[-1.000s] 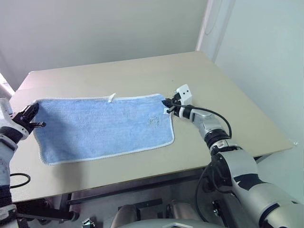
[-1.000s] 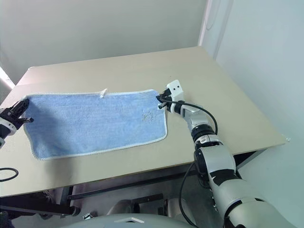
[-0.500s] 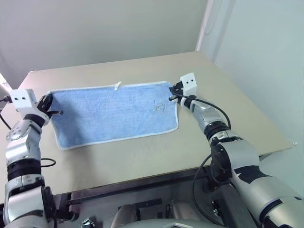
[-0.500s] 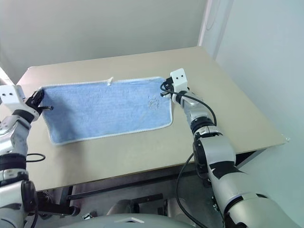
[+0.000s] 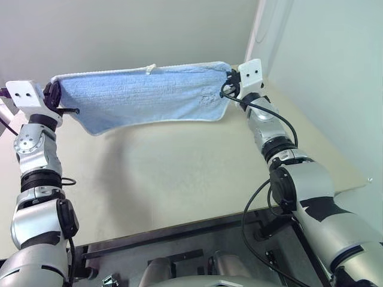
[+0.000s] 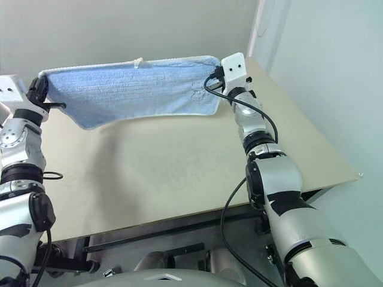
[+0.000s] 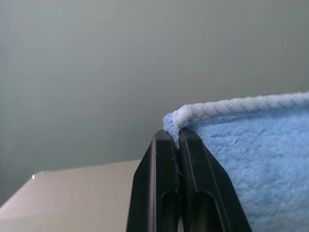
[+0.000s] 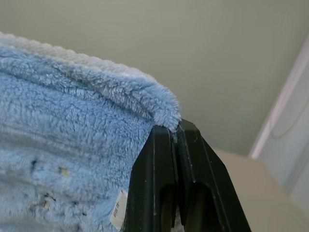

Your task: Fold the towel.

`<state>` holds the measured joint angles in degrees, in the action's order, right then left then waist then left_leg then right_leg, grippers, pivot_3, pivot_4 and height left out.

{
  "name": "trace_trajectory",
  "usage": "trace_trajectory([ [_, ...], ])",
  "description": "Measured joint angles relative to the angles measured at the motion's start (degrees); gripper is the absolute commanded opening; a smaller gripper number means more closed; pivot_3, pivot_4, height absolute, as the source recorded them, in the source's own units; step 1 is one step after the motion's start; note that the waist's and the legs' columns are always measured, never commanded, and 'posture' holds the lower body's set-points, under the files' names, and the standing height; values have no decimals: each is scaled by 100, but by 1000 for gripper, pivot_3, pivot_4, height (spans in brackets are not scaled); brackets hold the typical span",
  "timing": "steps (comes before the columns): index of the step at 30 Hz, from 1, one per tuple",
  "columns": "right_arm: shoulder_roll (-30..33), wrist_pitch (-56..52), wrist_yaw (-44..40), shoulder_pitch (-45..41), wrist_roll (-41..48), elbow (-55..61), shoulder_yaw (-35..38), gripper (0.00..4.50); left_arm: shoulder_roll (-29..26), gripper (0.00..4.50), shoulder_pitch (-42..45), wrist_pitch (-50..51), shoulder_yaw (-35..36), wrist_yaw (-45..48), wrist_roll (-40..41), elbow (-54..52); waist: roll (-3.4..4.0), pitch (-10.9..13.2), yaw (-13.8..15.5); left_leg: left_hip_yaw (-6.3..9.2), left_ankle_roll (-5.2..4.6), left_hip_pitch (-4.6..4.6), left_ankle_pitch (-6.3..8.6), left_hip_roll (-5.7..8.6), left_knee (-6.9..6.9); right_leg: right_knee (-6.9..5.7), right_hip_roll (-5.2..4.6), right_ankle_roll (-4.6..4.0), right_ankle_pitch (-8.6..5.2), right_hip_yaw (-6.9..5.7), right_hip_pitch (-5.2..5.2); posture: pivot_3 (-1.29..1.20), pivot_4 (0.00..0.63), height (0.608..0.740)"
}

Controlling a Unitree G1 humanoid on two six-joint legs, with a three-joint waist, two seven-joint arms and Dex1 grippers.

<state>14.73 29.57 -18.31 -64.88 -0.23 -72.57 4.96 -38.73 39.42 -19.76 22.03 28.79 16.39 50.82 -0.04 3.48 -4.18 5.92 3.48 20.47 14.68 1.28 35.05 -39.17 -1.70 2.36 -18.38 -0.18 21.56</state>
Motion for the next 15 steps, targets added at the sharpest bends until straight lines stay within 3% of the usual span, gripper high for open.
trace_trajectory([
  [8, 207, 362, -2134, 1935, 752, 1043, 221, 0, -72, 40, -3192, 811, 371, 1436, 937, -2663, 0, 1, 26, -4, -2, -3, 1, -8, 9, -7, 1, 0, 0, 7, -2, 0, 0, 740],
  [15, 581, -659, -3613, 3669, 1431, 3149, 154, 0, -111, 40, -4767, 1194, 660, 1770, 1147, -3758, 6, 4, 182, -1, -3, -22, 1, -8, 21, -7, 5, -5, -2, 7, -21, 0, 0, 740],
])
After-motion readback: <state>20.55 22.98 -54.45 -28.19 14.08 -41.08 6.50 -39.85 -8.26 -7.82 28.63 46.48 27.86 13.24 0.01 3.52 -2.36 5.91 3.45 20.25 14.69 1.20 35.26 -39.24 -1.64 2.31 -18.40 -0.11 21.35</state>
